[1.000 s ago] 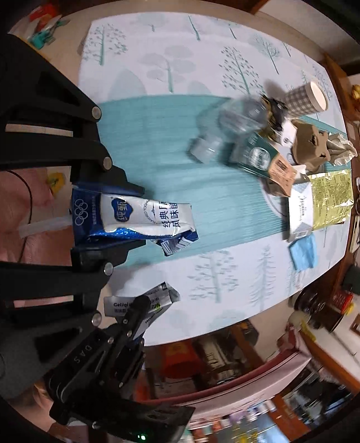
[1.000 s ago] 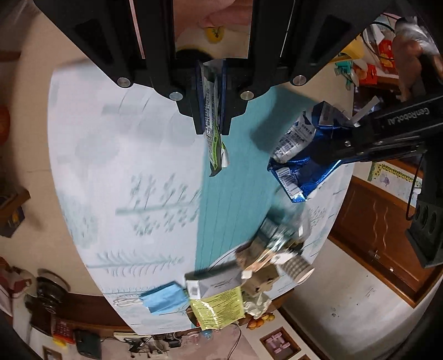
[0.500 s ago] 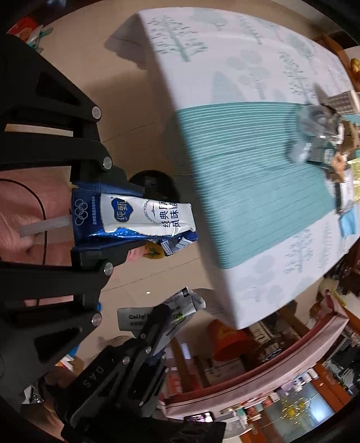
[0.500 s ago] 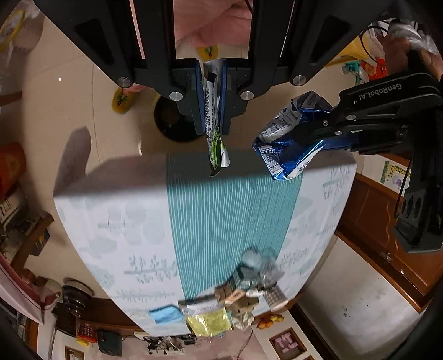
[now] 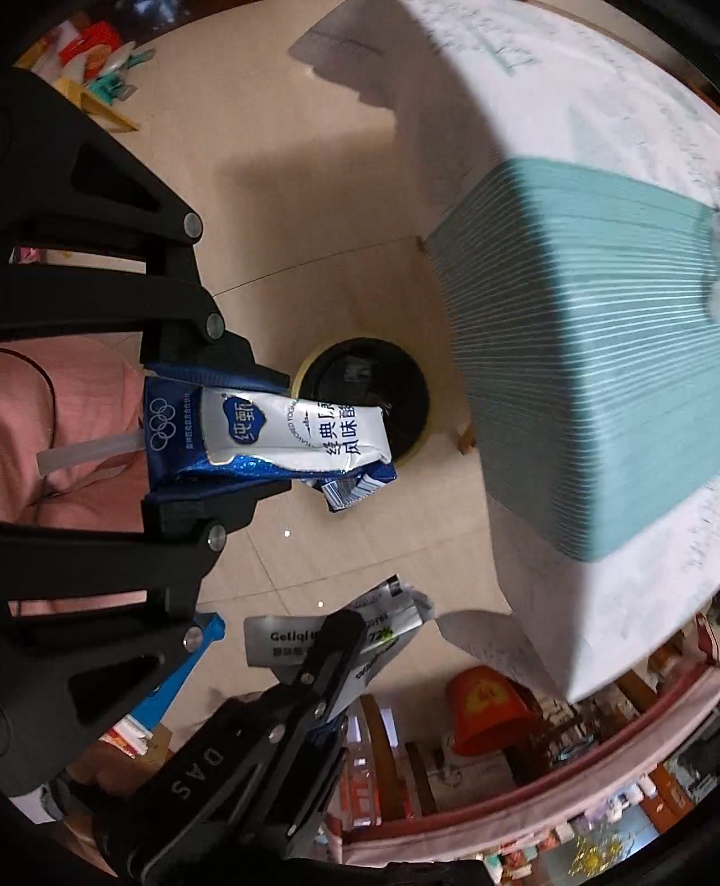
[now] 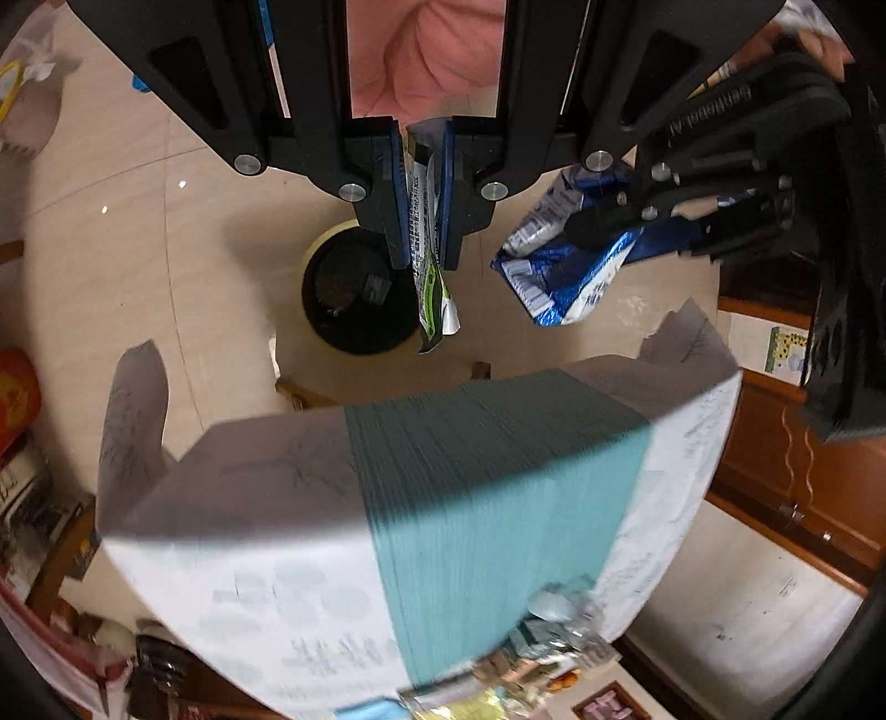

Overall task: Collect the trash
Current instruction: 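Carry the milk carton and tube box down over the black bin, then open both tools to drop the carton and box into the bin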

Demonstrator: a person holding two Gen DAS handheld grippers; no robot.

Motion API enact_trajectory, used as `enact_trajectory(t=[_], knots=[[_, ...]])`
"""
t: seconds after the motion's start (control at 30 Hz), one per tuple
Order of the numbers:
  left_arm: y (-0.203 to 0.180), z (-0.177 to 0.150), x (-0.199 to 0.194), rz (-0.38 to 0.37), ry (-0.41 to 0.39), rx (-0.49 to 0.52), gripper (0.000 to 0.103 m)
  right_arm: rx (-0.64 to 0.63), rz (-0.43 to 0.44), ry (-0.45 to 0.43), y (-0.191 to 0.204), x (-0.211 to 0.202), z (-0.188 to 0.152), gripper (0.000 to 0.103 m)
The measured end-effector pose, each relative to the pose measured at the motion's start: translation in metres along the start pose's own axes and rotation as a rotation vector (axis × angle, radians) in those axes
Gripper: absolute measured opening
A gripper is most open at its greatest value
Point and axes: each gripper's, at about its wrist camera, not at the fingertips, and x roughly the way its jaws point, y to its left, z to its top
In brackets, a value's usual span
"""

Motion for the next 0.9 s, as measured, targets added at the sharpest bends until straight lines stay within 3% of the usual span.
enact_trajectory(t=[0.5,0.9], knots=[[0.022,0.002,0.175,0.036,0.091,-0.167,0.025,0.152,0.035,0.085,-0.091,0.174,-0.021,0.010],[0.055,0.016,0.255,0.006,0.113,-0.215,0.026,0.257,0.053,0.123,-0.111,0.282,-0.037,0.014]])
